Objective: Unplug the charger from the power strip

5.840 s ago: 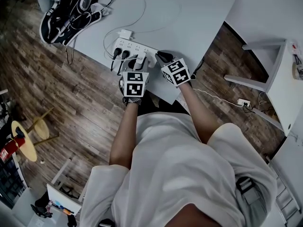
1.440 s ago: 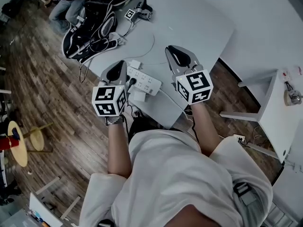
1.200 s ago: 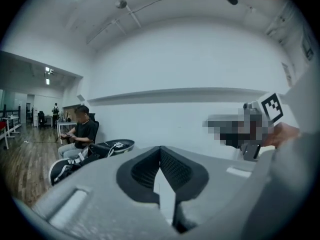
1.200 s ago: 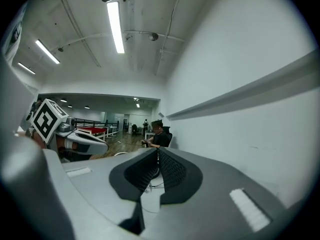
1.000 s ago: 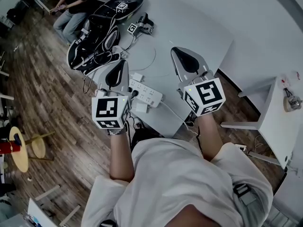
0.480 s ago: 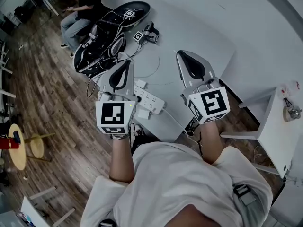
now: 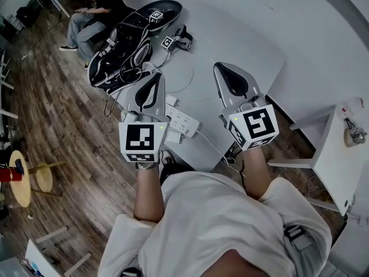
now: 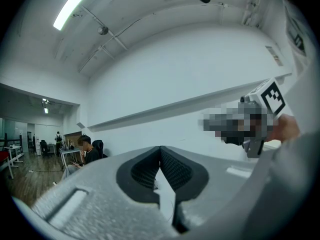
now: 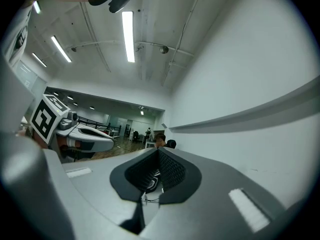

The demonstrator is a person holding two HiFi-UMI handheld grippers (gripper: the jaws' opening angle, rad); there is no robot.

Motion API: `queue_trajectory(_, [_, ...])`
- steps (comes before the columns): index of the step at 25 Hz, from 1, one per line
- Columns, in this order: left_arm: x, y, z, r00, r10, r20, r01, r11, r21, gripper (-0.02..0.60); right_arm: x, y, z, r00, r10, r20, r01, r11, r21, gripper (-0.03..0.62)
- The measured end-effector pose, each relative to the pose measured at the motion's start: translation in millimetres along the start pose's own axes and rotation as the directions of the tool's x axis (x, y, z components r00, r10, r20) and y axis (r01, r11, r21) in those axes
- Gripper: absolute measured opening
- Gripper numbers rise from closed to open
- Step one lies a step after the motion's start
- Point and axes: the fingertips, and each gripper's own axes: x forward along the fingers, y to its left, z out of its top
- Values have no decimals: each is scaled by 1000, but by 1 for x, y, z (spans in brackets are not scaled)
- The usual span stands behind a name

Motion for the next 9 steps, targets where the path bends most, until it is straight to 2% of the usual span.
queue_trajectory(9, [1,1,-9,1000,-2,-15,2,1000,-12,5,5,7,-5,1000,11,-13,-11,1000,3,2])
